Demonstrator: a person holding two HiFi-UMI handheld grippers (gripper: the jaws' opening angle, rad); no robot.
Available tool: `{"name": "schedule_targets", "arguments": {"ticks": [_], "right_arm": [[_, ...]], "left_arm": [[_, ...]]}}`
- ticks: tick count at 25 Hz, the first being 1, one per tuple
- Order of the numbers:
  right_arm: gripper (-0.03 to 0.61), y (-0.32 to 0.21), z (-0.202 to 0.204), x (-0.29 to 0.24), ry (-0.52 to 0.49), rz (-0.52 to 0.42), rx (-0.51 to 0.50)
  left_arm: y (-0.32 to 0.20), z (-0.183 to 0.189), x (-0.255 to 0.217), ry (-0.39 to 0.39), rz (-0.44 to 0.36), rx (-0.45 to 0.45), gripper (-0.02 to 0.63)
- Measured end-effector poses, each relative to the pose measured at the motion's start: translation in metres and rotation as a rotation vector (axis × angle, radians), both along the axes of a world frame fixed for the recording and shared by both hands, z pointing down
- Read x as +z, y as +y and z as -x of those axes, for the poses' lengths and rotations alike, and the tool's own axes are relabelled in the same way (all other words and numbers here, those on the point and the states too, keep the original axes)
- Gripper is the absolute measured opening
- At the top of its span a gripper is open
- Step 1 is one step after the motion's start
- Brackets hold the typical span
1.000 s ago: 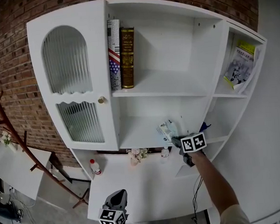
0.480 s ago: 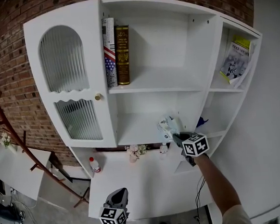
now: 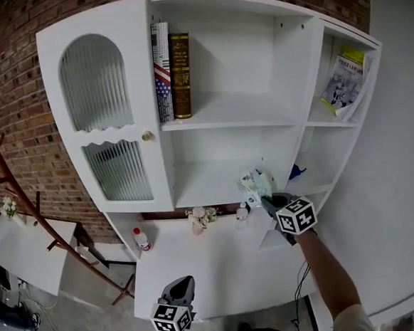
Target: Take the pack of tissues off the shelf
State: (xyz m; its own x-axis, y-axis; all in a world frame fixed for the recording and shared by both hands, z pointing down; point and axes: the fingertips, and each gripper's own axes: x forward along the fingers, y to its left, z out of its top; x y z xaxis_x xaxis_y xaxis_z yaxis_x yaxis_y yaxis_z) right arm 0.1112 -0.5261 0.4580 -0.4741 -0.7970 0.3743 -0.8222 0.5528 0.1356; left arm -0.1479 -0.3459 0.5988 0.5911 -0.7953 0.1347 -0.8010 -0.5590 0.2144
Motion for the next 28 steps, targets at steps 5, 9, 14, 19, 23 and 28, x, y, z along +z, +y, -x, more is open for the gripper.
{"name": "schedule_targets", "arguments": {"ticks": [5,9,14,19,23,28], "right_arm": [[0.035,0.017,0.001,0.001,0.024,-0.014,0.007],[0.037,0.032,0.000,-0.001,0.020,-0.026,0.021],[0.035,0.052,-0.006,-0.004,0.006,-0.039,0.042],[0.037,0.073,-0.019,0.001,0.003,-0.037,0.071],[0.037,0.089,-0.035,0.008,0.004,-0.032,0.100],[0.037,0.104,-0.057,0.018,0.009,-0.027,0.122]], "left_arm": [[0.008,0.007,0.003,-0.002,0.004,0.008,0.025],[0.012,0.013,0.004,-0.003,0.002,0.016,0.025],[0.015,0.015,0.003,-0.009,-0.003,0.034,0.025],[0.016,0.014,0.004,-0.025,-0.003,0.056,0.025],[0.014,0.012,0.002,-0.025,-0.010,0.057,0.025],[0.015,0.004,0.002,-0.023,-0.007,0.050,0.025]]}}
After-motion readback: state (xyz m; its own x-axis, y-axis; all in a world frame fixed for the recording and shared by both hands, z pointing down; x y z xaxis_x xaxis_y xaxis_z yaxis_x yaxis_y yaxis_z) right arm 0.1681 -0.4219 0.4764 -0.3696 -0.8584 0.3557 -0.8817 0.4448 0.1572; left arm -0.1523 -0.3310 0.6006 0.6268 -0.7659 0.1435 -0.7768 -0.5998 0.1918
